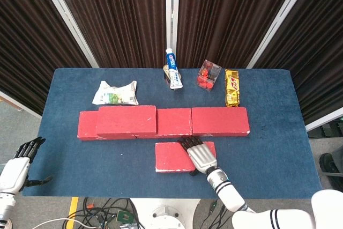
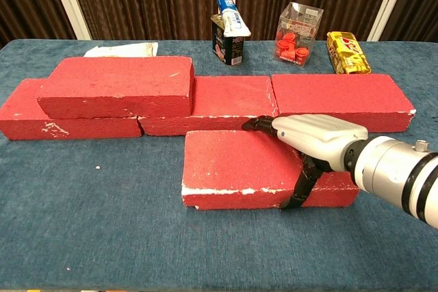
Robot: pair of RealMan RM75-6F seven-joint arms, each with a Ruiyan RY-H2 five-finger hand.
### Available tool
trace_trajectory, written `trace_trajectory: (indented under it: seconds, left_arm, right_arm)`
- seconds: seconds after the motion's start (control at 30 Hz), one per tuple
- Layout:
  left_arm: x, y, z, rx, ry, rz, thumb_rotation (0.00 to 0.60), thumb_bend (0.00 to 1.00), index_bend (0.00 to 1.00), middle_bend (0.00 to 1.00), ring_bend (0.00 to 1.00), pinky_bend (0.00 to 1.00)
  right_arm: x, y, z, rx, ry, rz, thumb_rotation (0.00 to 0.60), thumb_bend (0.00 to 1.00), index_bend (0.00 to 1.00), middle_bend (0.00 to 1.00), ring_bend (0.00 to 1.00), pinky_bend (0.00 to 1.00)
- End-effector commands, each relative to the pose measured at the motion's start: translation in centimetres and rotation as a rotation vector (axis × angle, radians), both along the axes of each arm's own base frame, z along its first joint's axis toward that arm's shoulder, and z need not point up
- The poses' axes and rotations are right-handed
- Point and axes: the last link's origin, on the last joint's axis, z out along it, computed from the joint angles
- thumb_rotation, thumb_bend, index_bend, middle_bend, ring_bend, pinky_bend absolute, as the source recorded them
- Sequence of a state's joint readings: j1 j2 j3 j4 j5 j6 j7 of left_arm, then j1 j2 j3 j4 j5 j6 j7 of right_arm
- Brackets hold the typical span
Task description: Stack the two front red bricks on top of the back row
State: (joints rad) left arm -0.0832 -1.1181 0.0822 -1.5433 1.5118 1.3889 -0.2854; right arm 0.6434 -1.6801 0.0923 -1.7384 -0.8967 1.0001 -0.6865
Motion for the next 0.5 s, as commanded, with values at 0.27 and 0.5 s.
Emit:
trace_trajectory:
  seconds: [0.27,0.5]
  left_arm:
    - [0.00,-0.06,-0.06,-0.015,-0.004,0.003,0.600,0.00,0.00,0.00,0.00,0.00]
    - [0.04,-0.07,-0.09,-0.025,-0.011,0.005,0.600,0.00,0.00,0.00,0.00,0.00]
  right_arm:
    - [-0.09,0.11,-0.04,-0.021,-0.014,-0.007,0.600,0.00,0.00,0.19,0.00,0.00]
    - [-0.37,0.10,0.20,-0.033,-0.025,-0.012,0.600,0.00,0.00,0.27,0.01,0.00]
